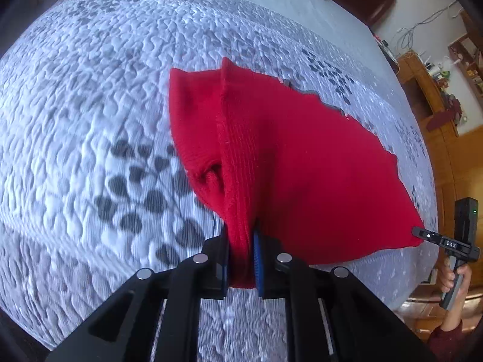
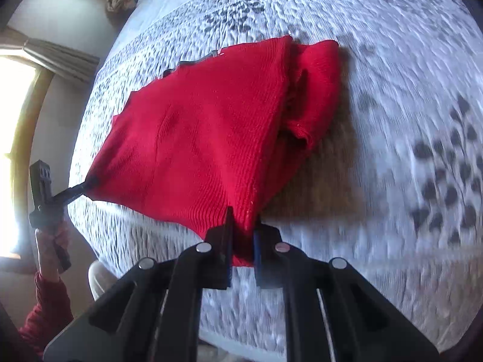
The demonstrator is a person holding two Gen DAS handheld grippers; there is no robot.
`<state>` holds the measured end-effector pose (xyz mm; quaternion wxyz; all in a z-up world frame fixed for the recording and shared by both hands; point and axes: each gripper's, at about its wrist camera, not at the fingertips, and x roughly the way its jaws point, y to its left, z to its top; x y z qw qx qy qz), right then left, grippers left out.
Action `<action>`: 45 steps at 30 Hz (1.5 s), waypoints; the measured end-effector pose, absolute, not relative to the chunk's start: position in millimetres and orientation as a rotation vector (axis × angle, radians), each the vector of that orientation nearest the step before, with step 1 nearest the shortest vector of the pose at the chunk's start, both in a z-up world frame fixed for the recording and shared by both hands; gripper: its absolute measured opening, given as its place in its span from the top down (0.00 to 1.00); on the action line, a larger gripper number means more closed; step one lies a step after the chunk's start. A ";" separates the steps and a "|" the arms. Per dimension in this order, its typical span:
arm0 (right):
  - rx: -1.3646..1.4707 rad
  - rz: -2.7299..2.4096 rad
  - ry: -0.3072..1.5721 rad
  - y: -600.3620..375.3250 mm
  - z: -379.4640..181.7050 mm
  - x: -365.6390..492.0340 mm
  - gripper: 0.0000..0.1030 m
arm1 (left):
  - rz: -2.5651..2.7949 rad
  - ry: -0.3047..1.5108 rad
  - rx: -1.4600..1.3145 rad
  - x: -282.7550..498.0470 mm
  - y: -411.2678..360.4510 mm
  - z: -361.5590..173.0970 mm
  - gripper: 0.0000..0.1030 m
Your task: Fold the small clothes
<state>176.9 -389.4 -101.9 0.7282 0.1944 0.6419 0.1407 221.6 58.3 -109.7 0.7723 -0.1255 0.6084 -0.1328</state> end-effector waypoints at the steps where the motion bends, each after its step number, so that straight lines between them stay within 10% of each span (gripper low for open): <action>1: 0.428 0.313 1.422 -390.0 -101.0 161.3 0.91 | -0.291 1.322 -0.272 205.5 59.0 -108.8 0.88; 17: 0.344 0.181 1.468 -385.8 -166.4 86.8 0.88 | -0.240 1.284 -0.140 105.6 51.1 -155.3 0.83; 23: 0.309 0.190 1.425 -398.8 -132.4 82.9 0.71 | -0.210 1.270 -0.089 103.6 67.9 -124.3 0.52; 30: 0.348 0.220 1.273 -410.6 -82.3 160.4 0.62 | -0.212 1.166 -0.052 177.7 56.6 -84.6 0.44; 42: 0.378 0.165 1.391 -411.7 -161.6 283.1 0.62 | -0.169 1.246 0.032 285.0 18.1 -159.5 0.49; 45: 0.391 0.201 1.381 -408.5 -160.8 289.5 0.96 | -0.178 1.245 0.016 292.9 14.8 -160.8 0.82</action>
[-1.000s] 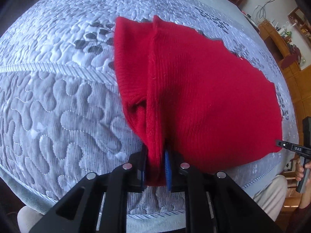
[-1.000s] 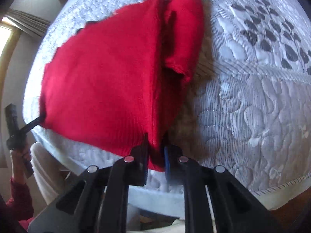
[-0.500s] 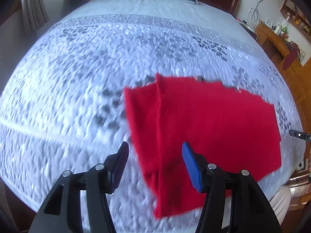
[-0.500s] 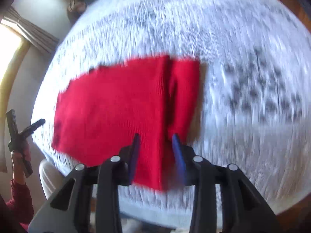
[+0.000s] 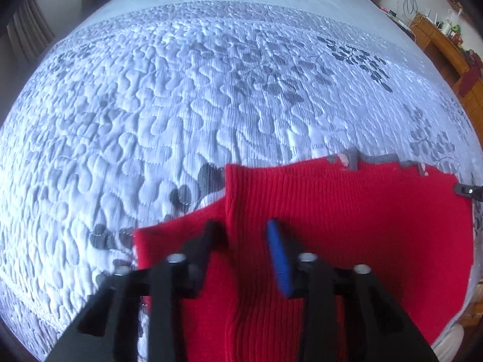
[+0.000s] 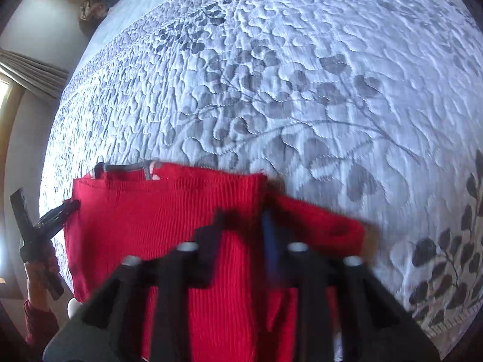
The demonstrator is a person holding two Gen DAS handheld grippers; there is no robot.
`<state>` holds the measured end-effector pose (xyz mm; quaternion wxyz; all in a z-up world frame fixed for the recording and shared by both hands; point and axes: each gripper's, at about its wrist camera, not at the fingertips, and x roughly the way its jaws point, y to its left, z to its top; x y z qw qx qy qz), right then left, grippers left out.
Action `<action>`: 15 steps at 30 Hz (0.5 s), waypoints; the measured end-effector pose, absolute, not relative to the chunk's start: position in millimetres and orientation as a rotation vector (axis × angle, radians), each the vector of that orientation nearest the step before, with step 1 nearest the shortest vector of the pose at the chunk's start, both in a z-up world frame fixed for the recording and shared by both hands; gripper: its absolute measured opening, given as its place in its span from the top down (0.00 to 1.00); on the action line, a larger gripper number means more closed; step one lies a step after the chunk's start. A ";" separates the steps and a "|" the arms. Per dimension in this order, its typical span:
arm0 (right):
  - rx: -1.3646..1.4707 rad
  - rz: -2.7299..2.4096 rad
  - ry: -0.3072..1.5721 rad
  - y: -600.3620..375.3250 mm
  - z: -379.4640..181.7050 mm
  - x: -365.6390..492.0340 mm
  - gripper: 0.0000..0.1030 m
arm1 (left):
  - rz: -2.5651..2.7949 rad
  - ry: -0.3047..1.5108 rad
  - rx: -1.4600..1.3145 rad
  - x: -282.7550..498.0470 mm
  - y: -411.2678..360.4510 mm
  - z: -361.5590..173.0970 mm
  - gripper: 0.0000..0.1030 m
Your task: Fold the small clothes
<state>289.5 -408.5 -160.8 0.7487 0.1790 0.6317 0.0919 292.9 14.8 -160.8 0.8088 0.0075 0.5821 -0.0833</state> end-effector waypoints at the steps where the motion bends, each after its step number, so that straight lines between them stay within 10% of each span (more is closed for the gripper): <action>1: 0.394 0.212 1.362 -408.3 -156.6 290.3 0.96 | -0.183 1.249 -0.015 295.1 15.7 -160.0 0.88; 12: 0.418 0.129 1.335 -425.1 -175.4 287.8 0.96 | -0.110 1.186 0.007 291.8 21.8 -167.1 0.96; 15: 0.445 0.119 1.324 -426.6 -164.8 278.9 0.88 | -0.096 1.201 0.032 285.6 19.7 -157.0 0.76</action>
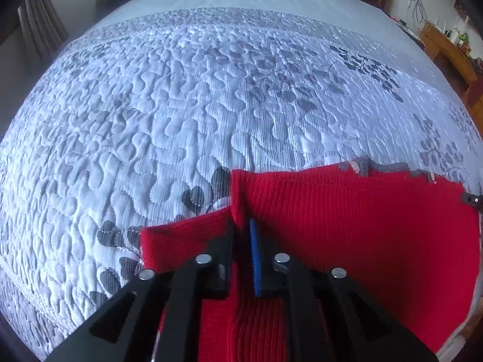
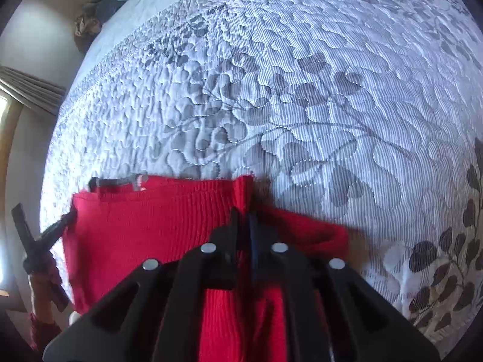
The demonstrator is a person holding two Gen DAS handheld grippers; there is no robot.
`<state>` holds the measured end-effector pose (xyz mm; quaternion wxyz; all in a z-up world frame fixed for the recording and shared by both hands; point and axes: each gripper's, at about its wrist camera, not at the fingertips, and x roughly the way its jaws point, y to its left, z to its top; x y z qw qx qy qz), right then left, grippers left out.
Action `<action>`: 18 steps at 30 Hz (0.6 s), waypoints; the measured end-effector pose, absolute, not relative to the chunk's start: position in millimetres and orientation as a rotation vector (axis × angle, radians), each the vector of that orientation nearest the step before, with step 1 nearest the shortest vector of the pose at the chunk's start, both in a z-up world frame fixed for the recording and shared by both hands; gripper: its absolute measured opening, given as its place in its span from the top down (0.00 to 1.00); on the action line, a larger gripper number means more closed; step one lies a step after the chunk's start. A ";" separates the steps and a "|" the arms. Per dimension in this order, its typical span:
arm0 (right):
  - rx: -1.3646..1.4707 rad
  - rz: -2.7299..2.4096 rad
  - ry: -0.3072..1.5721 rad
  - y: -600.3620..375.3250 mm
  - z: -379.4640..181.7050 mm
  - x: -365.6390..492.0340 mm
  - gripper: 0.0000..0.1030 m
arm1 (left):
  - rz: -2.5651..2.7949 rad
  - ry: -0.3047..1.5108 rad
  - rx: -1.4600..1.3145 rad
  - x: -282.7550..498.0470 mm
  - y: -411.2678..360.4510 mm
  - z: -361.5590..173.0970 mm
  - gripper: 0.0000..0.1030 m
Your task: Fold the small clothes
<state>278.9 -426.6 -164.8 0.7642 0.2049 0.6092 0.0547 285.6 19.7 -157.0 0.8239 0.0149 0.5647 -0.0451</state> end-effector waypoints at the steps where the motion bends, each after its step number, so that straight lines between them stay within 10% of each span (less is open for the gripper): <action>1: 0.428 0.106 1.317 -425.6 -158.5 274.3 0.88 | -0.089 1.199 0.031 280.9 20.8 -151.4 0.61; 18: 0.259 0.150 1.242 -344.3 -108.3 130.7 0.88 | -0.181 1.170 0.050 138.0 -17.3 -118.2 0.55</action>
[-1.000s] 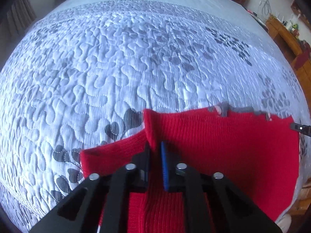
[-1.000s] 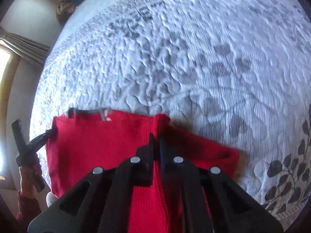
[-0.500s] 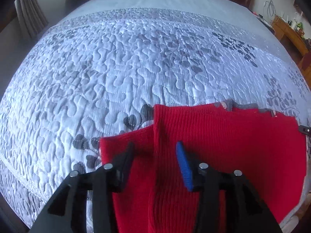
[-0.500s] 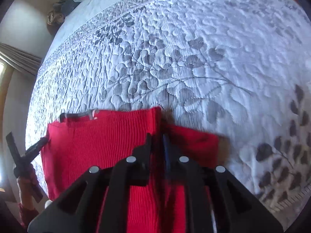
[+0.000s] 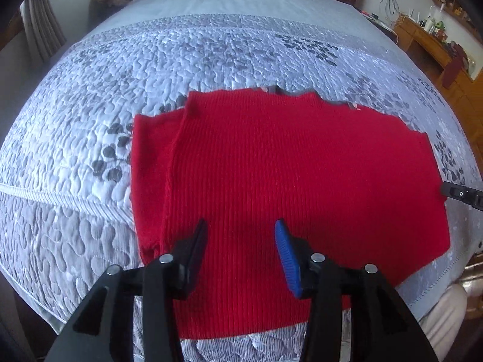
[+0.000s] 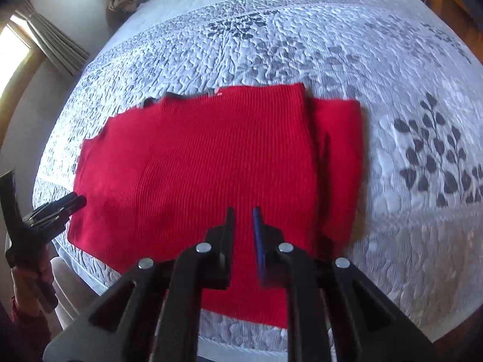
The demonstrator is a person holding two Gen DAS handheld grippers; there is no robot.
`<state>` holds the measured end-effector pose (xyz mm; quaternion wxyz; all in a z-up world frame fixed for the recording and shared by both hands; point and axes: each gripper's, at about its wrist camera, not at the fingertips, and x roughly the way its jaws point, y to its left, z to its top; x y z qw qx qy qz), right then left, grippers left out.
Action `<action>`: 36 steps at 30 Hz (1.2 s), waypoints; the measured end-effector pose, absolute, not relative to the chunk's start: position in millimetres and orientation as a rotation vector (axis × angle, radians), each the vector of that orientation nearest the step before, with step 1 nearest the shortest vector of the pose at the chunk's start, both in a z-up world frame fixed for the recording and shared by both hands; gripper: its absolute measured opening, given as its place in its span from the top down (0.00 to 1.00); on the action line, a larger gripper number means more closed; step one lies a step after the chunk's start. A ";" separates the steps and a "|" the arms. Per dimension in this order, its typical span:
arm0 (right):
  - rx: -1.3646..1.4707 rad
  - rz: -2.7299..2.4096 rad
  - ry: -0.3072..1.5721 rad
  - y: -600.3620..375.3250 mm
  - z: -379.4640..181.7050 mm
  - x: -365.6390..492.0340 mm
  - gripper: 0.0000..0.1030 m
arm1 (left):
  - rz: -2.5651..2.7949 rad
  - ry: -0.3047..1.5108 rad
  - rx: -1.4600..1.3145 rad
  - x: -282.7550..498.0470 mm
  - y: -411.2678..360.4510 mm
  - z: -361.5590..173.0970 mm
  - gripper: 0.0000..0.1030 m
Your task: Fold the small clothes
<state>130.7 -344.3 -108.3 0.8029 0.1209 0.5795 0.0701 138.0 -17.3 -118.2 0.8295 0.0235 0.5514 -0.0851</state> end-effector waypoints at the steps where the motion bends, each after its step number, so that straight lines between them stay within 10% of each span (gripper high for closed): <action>1: 0.257 0.141 1.240 -343.1 -110.8 127.0 0.87 | -0.173 1.162 0.060 133.7 -17.7 -118.6 0.54; 28: 0.201 0.019 1.261 -332.8 -169.7 111.6 0.81 | -0.162 1.157 0.060 124.3 -14.1 -141.2 0.47; 36: 0.297 0.004 1.235 -357.1 -127.8 105.0 0.50 | -0.189 1.107 0.058 130.7 -24.8 -118.6 0.41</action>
